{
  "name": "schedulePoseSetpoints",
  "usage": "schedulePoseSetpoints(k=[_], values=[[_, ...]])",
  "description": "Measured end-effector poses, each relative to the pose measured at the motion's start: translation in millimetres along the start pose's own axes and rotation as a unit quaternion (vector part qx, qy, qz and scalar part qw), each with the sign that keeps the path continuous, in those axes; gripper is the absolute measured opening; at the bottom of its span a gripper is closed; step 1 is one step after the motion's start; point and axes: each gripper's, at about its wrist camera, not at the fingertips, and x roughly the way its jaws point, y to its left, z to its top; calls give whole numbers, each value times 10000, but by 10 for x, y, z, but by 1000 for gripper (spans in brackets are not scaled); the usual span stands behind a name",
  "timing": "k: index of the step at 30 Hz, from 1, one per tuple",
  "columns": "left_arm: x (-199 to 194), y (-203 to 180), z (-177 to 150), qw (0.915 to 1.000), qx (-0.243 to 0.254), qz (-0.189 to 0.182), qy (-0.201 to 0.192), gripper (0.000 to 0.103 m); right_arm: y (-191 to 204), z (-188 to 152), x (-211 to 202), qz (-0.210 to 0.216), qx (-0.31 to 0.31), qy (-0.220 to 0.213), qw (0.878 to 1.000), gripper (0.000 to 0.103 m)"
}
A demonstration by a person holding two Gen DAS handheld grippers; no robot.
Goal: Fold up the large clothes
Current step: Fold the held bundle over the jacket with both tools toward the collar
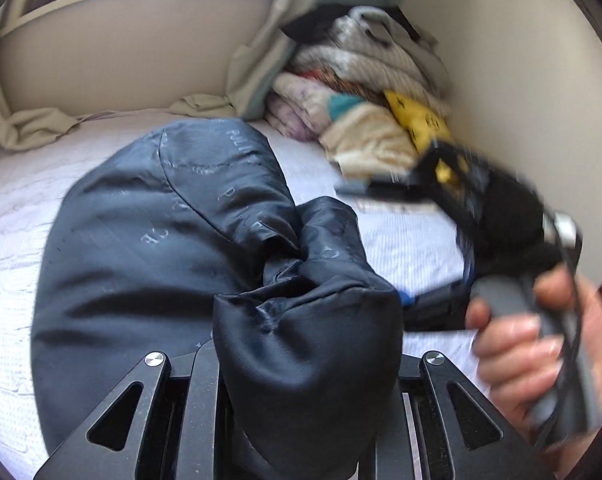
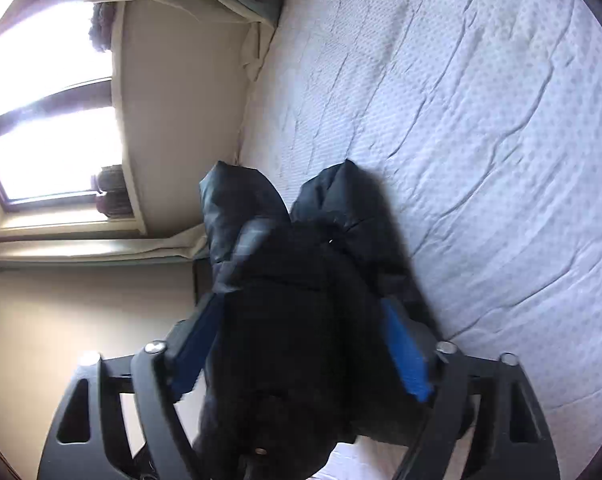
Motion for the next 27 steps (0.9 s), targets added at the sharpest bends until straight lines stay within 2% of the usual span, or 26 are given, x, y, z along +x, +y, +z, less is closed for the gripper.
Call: schedulePoseSetpoints(k=[4, 8, 10, 12, 15, 21, 25, 27], values=[[90, -97, -150, 9994, 328, 43, 50, 25, 110, 86, 99, 54, -319, 152, 9994, 82], [144, -121, -207, 9993, 378, 30, 54, 26, 251, 37, 364, -384, -823, 410, 9950, 81], [146, -127, -237, 9988, 483, 54, 66, 26, 293, 25, 520, -554, -987, 545, 9921, 72], [155, -121, -255, 9986, 519, 46, 93, 26, 315, 64, 605, -639, -1087, 625, 9901, 54], [174, -136, -217, 9987, 499, -24, 129, 26, 403, 55, 695, -673, -1274, 668, 9873, 36], [281, -339, -185, 9973, 697, -135, 199, 27, 595, 44, 609, -1004, -1660, 439, 9800, 30], [513, -428, -286, 9942, 956, -20, 494, 27, 391, 129, 661, -1365, -1513, 398, 9782, 30], [516, -456, -291, 9930, 1063, 6, 512, 32, 217, 179, 697, -1378, -1363, 448, 9800, 29]])
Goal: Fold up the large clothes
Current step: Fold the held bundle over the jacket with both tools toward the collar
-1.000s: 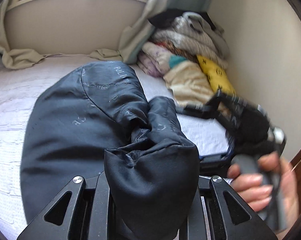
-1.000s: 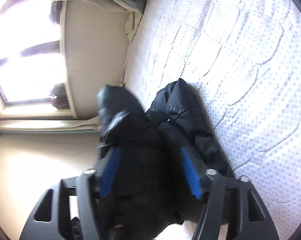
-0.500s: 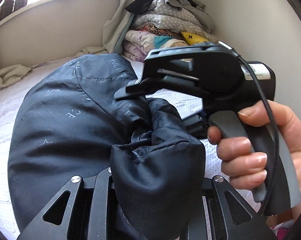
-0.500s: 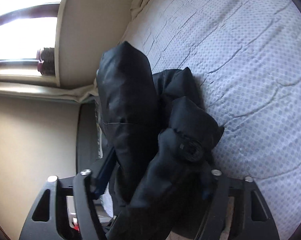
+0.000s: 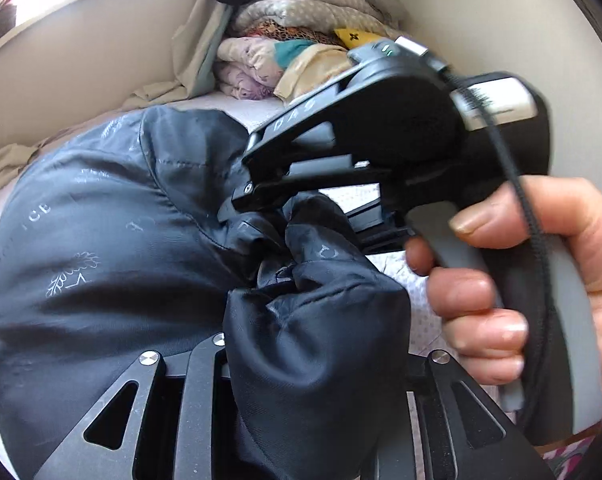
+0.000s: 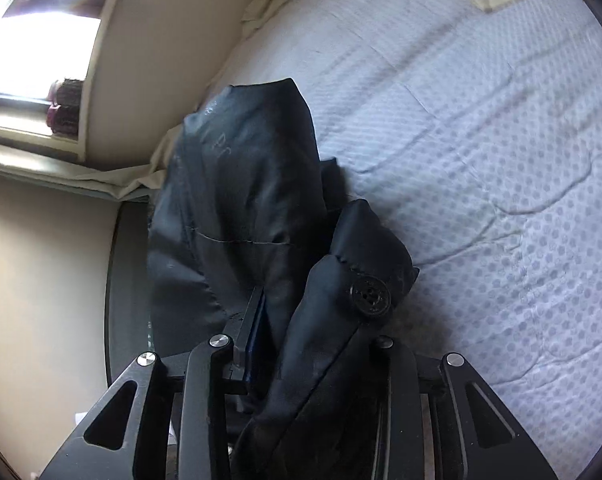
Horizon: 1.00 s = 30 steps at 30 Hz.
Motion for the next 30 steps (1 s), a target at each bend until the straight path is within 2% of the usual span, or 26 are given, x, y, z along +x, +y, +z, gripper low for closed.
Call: schedulePoseSetpoints(k=[3, 7, 9, 11, 13, 15, 18, 20, 21, 30], values=[[-106, 37, 36, 9999, -3, -131, 88, 40, -39, 18, 52, 165, 58, 22, 9998, 29], [-405, 111, 54, 9985, -54, -489, 238, 50, 83, 38, 74, 46, -148, -17, 9999, 29], [-681, 183, 15, 9967, -45, -796, 163, 54, 130, 58, 91, -52, -196, -53, 9998, 29], [-939, 286, -9, 9956, -10, -935, -39, 56, 140, 54, 98, -97, -173, -89, 9998, 29], [-1199, 467, -48, 9955, -45, -891, -310, 59, 159, 45, 93, -122, -150, -116, 9997, 30], [-1338, 720, -54, 9964, -222, -677, -448, 59, 186, 12, 106, -139, -122, -140, 9997, 30], [-1242, 1138, -86, 9967, -629, -458, -213, 56, 175, 15, 100, -220, -164, -171, 9995, 30], [-1069, 1292, -124, 9937, -857, -726, 62, 55, 161, -3, 74, -282, -194, -206, 9992, 31], [-977, 1329, -181, 9915, -962, -848, 209, 51, 145, -14, 78, -296, -193, -221, 9991, 32], [-634, 1315, -548, 9932, -664, -938, 168, 51, -20, -81, 109, -430, 58, -353, 9984, 39]])
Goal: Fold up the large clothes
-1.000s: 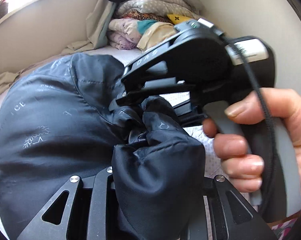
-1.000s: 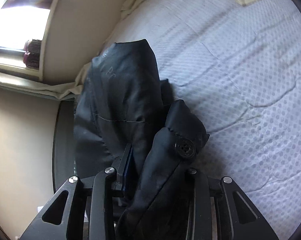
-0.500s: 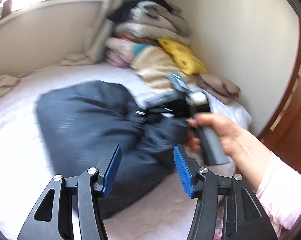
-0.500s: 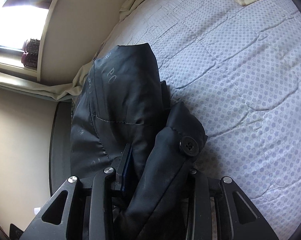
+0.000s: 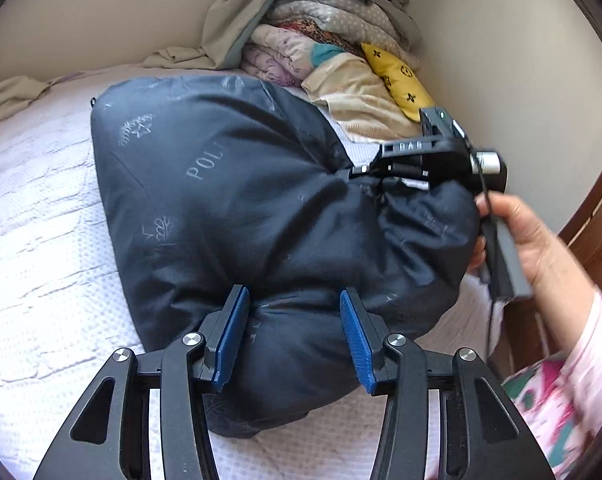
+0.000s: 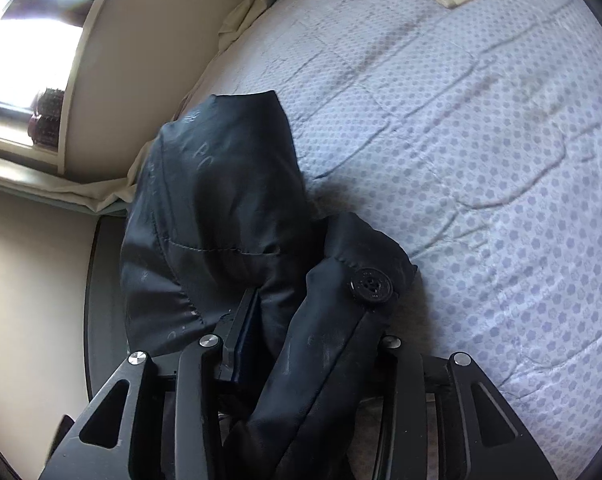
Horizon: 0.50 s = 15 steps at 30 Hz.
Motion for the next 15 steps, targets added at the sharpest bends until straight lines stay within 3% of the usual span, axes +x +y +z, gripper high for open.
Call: schedulePoseSetpoints(k=[2, 5, 6, 7, 10, 12, 13, 15], values=[[93, 3, -23, 9999, 77, 92, -18, 51, -31, -3, 12, -16, 76, -20, 10000, 43], [160, -21, -35, 9995, 196, 234, -28, 51, -10, -7, -68, -99, 368, -76, 9992, 68], [158, -27, -34, 9994, 214, 255, -29, 51, 17, -7, -152, -156, 474, -102, 9987, 72], [153, -38, -31, 9993, 226, 284, -24, 51, 56, -11, -237, -207, 472, -185, 9985, 72], [145, -73, -32, 9989, 268, 383, -22, 51, 495, -105, -731, -946, -167, -1107, 9892, 72], [154, -103, -28, 9984, 310, 481, -23, 51, 930, -299, -1071, -1409, -988, -1970, 9652, 72], [157, -120, -29, 9980, 334, 527, -27, 51, 1084, -387, -1145, -1424, -1332, -2172, 9565, 70], [155, -144, -36, 9975, 369, 603, -41, 51, 1396, -548, -1137, -1221, -2120, -2188, 9446, 50]])
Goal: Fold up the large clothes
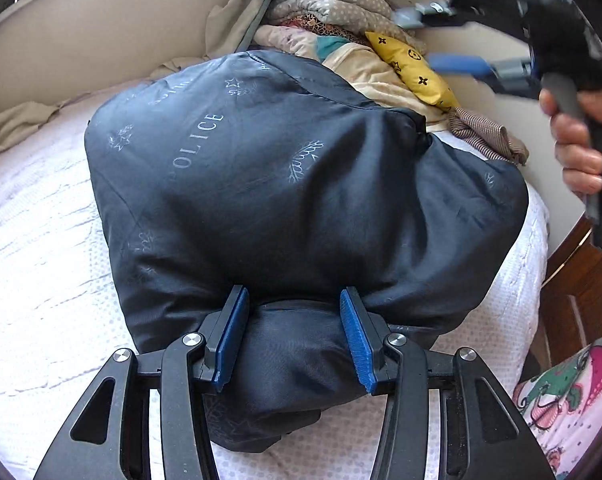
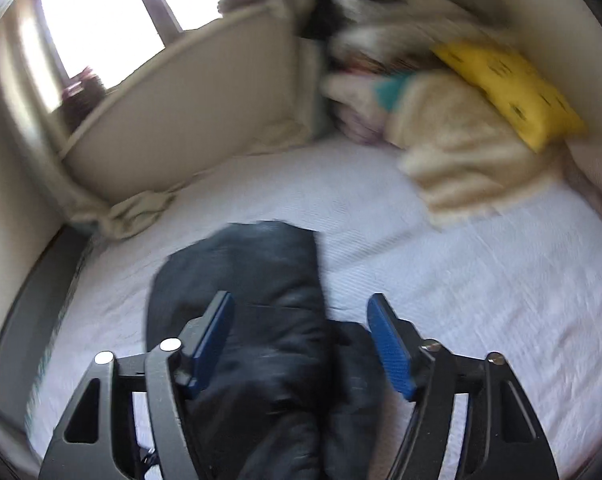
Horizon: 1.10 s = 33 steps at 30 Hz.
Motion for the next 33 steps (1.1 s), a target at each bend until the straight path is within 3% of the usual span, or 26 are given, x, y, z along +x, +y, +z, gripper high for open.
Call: schedulePoseSetpoints(k=[1, 3, 5, 9, 15, 20, 24, 28, 31, 33], values=[[8, -3, -5, 10000, 15, 33, -5, 51, 118, -35, 50, 162, -157, 101, 9997, 43], [-3, -39, -18, 9999, 65, 123, -15, 52, 313, -178, 302, 402, -368, 608, 9967, 15], [-13, -45, -20, 9999, 71, 147, -1, 52, 474, -385, 590, 150, -717, 1107, 9912, 11], [-48, -31, -10, 10000, 40, 61, 28, 52, 575, -607, 826, -680, -1235, 1251, 9821, 0], [-56, -79, -21, 9999, 152, 53, -39, 52, 307, -819, 1012, -791, -870, 1239, 9853, 0], [-104, -77, -78, 9996, 249, -40, -111, 52, 297, -1044, 1119, -1047, -1304, 666, 9837, 0], [-61, -39, -118, 9995, 268, -105, -117, 52, 282, -1090, 1129, -1021, -1190, 417, 9867, 0], [-60, -15, -123, 9995, 277, -168, -48, 52, 177, -895, 1051, -583, -546, 834, 9933, 0], [-70, -3, -136, 9994, 295, -174, -48, 52, 228, -644, 911, -533, -293, 1366, 9888, 0], [-56, 7, -130, 9994, 295, -170, -51, 52, 455, -395, 747, -625, -537, 1323, 9878, 20]])
